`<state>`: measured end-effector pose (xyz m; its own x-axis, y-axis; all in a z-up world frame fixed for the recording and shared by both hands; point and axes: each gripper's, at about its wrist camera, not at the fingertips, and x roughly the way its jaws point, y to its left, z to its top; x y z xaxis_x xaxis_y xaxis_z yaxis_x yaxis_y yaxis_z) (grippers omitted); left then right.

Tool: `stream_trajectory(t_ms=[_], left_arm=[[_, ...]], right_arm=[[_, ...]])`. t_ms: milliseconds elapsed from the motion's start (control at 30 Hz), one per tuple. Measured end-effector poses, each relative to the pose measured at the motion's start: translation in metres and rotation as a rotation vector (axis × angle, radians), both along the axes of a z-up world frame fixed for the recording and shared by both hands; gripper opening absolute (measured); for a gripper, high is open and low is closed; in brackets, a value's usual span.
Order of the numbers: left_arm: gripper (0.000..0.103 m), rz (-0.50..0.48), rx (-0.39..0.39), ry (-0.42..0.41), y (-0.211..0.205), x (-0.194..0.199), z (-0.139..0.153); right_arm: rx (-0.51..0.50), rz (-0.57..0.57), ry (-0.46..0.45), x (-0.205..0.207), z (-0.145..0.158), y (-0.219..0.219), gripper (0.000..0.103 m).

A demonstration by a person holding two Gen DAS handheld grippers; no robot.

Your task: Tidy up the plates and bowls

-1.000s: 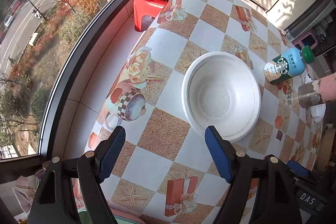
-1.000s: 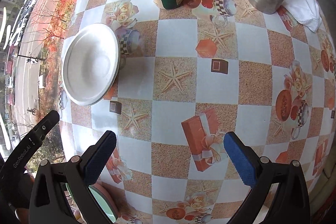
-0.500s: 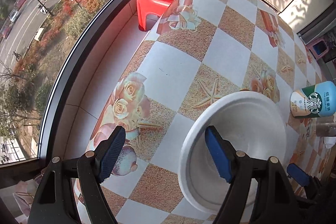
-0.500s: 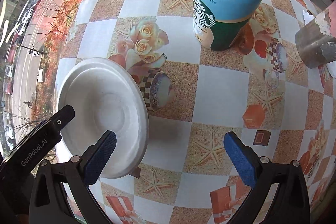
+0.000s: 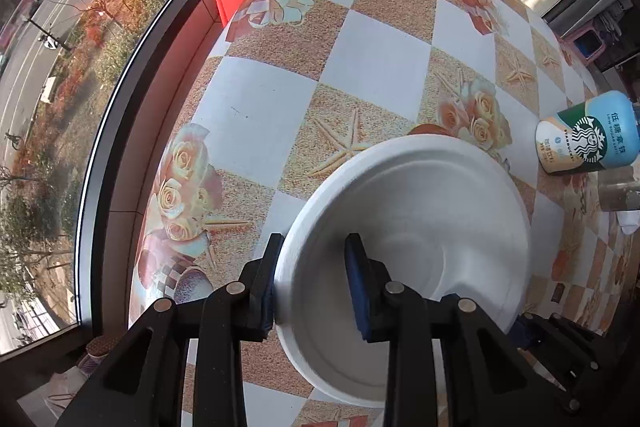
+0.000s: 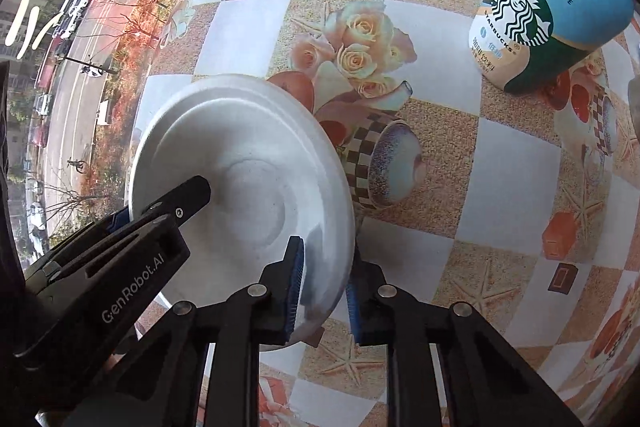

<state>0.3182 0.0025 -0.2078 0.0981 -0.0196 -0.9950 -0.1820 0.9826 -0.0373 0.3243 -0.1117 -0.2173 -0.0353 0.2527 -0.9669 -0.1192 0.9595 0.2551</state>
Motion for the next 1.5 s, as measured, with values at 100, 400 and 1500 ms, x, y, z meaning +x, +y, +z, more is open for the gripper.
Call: stream_trajectory(t_ms=[100, 400, 1500], left_arm=[[0.033, -0.014, -0.011, 0.016, -0.009, -0.016, -0.001], [0.033, -0.040, -0.042, 0.053, -0.033, -0.076, 0.000], [0.033, -0.178, -0.093, 0.134, -0.094, -0.211, 0.016]], right_arm=[[-0.006, 0.012, 0.012, -0.010, -0.001, -0.006, 0.020], [-0.045, 0.036, 0.041, -0.060, -0.001, -0.032, 0.020], [-0.124, -0.068, 0.124, -0.182, -0.003, -0.076, 0.020]])
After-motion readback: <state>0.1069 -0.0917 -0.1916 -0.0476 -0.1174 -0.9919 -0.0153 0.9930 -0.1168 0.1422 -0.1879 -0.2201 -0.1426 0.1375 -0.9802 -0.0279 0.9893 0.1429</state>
